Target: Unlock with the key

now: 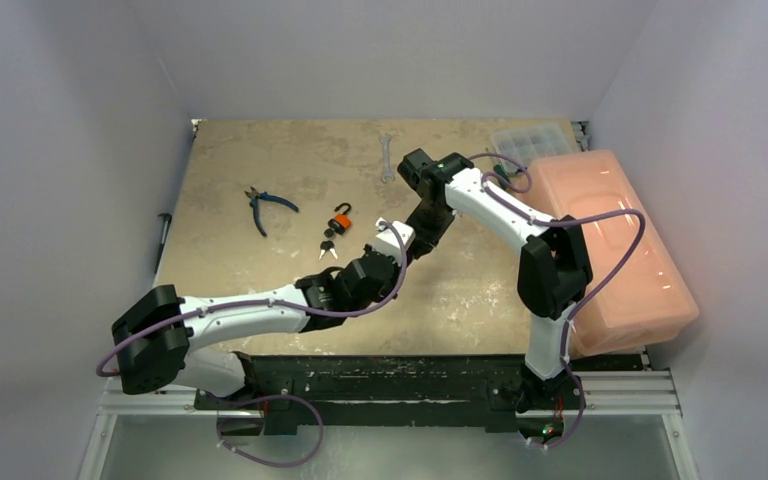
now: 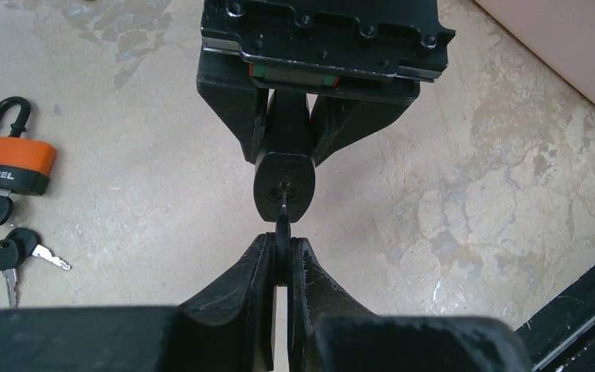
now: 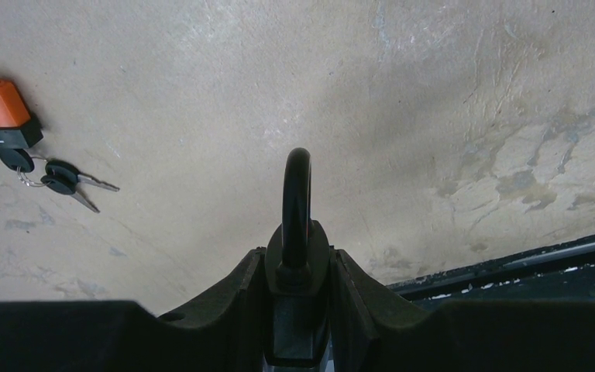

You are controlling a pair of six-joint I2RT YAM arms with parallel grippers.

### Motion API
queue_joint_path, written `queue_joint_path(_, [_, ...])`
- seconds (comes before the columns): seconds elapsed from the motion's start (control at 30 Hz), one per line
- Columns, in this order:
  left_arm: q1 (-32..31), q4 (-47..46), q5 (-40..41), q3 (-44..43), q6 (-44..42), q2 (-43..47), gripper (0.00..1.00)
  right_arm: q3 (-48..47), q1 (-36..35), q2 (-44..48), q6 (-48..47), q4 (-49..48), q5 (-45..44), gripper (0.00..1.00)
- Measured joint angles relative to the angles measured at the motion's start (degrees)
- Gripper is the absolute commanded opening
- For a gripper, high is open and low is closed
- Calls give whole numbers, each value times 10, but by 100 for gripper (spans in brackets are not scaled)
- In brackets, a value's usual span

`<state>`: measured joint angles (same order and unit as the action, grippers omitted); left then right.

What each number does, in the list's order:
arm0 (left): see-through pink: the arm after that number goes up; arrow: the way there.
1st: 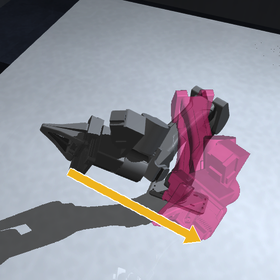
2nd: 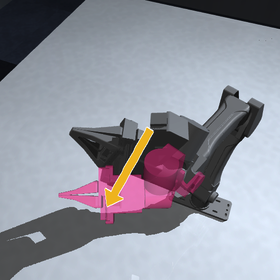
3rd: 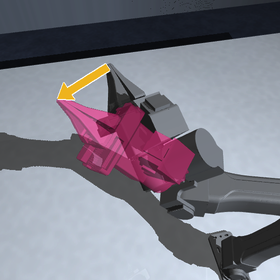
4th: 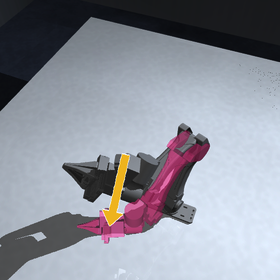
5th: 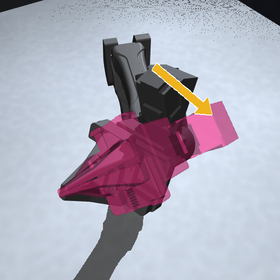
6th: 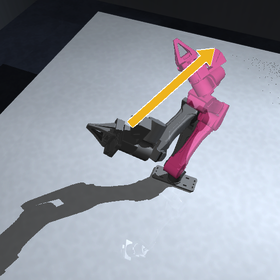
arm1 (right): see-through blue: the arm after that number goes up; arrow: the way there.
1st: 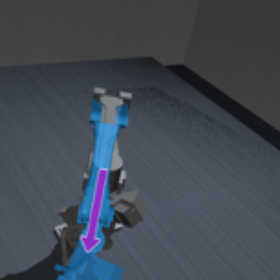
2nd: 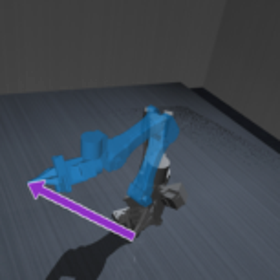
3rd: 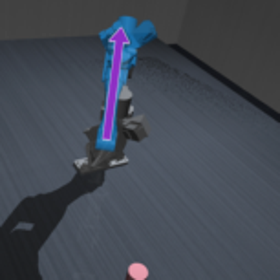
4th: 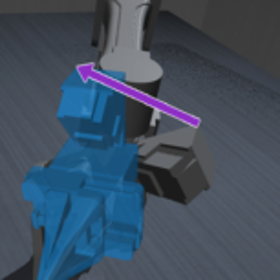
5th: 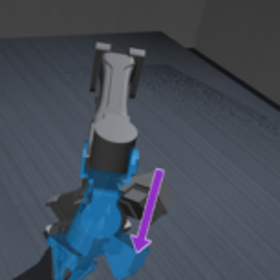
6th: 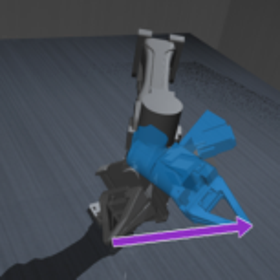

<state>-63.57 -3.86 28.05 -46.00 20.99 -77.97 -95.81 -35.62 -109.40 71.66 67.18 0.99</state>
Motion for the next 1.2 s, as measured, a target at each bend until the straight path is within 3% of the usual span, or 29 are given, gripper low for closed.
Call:
queue_joint_path(0.5, [-2,-81,-4,48,-80,9,0,0,-15,3,6,6,14,0])
queue_joint_path(1.2, [-3,-85,34,50,-42,16,0,5,-15,19,10,-21,16,0])
